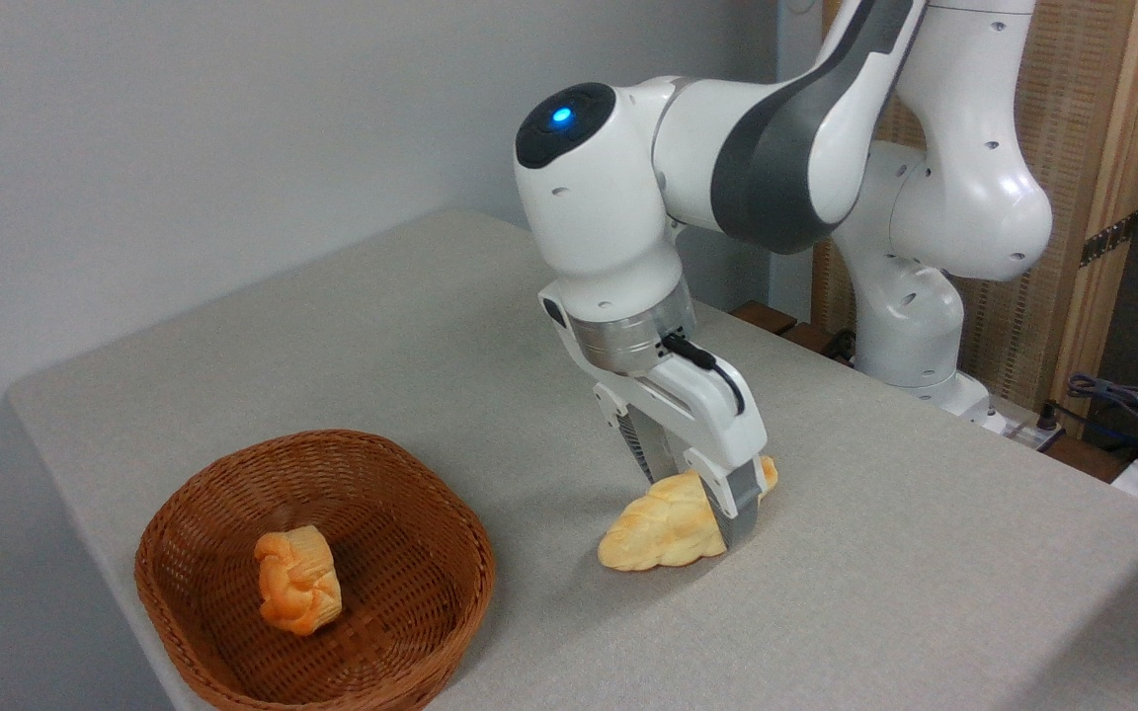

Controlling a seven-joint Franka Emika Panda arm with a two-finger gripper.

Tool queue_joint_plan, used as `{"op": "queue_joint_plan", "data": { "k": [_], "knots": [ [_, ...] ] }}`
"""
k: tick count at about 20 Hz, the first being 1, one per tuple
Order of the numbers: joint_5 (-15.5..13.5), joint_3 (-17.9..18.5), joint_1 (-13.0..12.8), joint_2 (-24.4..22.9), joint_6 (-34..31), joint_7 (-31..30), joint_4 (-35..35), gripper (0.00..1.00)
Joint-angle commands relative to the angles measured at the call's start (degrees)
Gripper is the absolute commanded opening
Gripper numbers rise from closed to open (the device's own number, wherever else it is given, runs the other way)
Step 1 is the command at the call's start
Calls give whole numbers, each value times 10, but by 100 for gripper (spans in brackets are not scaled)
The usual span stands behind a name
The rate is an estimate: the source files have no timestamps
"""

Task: Put bread into the basket
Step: 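Lower the gripper onto the braided loaf and close on it, then lift the braided loaf and carry it over the wicker basket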

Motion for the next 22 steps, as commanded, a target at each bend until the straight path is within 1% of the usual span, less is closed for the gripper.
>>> {"op": "queue_joint_plan", "data": {
  "k": [1, 13, 17, 19, 20, 22],
  "knots": [
    [8, 9, -1, -4, 14, 9, -8, 47],
    [6, 9, -2, -9, 15, 9, 0, 47],
    [0, 4, -3, -17, 12, 8, 48, 49],
    [-1, 4, -3, -17, 13, 9, 74, 54],
    [-3, 4, -3, -17, 15, 9, 86, 55],
    [-18, 4, -4, -14, 18, 9, 113, 55]
  ]
}}
